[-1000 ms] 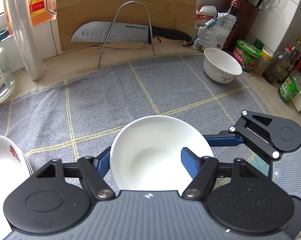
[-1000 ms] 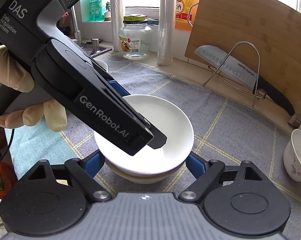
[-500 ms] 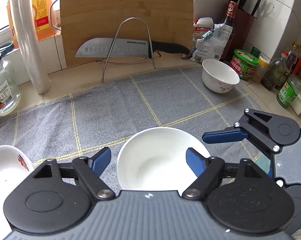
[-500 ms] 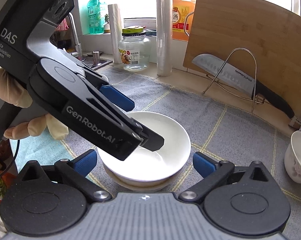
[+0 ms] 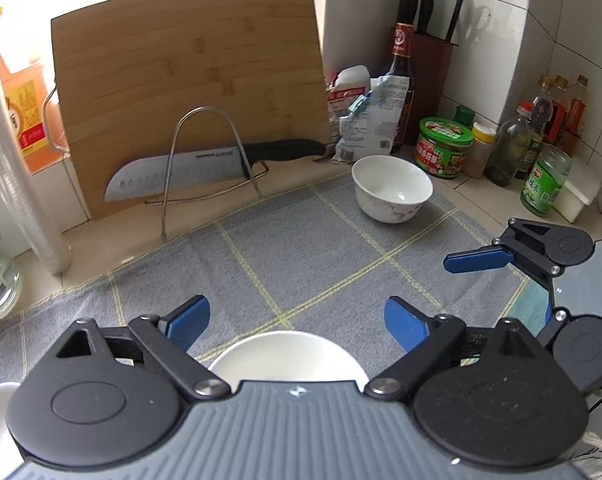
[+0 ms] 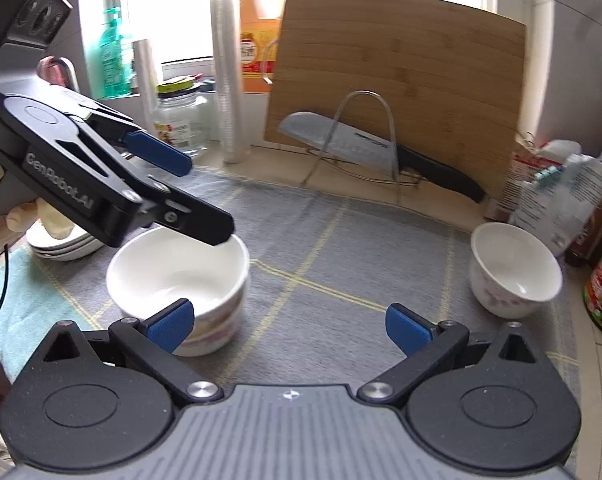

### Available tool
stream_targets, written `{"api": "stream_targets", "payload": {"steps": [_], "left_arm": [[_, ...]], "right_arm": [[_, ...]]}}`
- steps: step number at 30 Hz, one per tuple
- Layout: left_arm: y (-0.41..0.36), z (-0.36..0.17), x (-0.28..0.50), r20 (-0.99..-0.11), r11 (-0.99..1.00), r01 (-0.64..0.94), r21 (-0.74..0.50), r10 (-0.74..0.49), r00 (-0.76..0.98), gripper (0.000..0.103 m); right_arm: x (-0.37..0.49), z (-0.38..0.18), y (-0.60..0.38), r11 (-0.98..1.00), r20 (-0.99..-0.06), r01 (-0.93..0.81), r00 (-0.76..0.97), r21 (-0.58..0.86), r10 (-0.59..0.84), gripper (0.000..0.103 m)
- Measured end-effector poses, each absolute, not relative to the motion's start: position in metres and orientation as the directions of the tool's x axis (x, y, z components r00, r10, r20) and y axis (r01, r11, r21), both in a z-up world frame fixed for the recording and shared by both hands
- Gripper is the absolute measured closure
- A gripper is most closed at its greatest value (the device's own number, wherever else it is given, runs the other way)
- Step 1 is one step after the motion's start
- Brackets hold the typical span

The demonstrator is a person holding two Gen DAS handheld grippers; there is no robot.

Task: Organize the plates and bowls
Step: 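Move the right gripper to the pink-floral white bowl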

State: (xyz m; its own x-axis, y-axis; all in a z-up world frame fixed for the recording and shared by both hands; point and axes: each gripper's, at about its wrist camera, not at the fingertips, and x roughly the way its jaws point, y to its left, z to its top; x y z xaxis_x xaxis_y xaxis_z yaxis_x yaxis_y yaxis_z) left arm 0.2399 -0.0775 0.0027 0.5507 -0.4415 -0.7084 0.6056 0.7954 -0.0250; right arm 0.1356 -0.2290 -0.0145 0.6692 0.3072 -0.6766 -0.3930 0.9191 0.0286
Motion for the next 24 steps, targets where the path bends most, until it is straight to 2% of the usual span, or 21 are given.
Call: {"api": "stream_targets", "payload": {"steps": [3, 7, 12, 24], "left_arm": [[-0.096, 0.002, 0.241, -0.694, 0.774, 0.633, -0.03, -0.472, 0.544, 0.009], [-0.121, 0.001, 0.236, -0.618, 0.785, 0.618, -0.046, -0.508, 0.6, 0.009], [-0.157, -0.013, 0.243, -0.664, 0.753, 0.643, -0.139, -0.553, 0.503, 0.009], [-0.235, -0.06, 0.249, -0.626, 0.823, 0.568, -0.019, -0.453, 0.634, 0.009]], "right_arm": [[0.137, -0.018, -0.257, 0.954, -0.685, -0.3, 0.691, 0.018, 0.23, 0.0], [0.142, -0.027, -0.301, 0.987, -0.705, -0.16, 0.701, -0.008, 0.107, 0.0], [0.154, -0.033, -0.343, 0.998, -0.72, -0.06, 0.694, -0.029, 0.021, 0.0], [0.199, -0.032, -0.402, 0.999, -0.742, -0.031, 0.671, -0.025, 0.002, 0.0]]}}
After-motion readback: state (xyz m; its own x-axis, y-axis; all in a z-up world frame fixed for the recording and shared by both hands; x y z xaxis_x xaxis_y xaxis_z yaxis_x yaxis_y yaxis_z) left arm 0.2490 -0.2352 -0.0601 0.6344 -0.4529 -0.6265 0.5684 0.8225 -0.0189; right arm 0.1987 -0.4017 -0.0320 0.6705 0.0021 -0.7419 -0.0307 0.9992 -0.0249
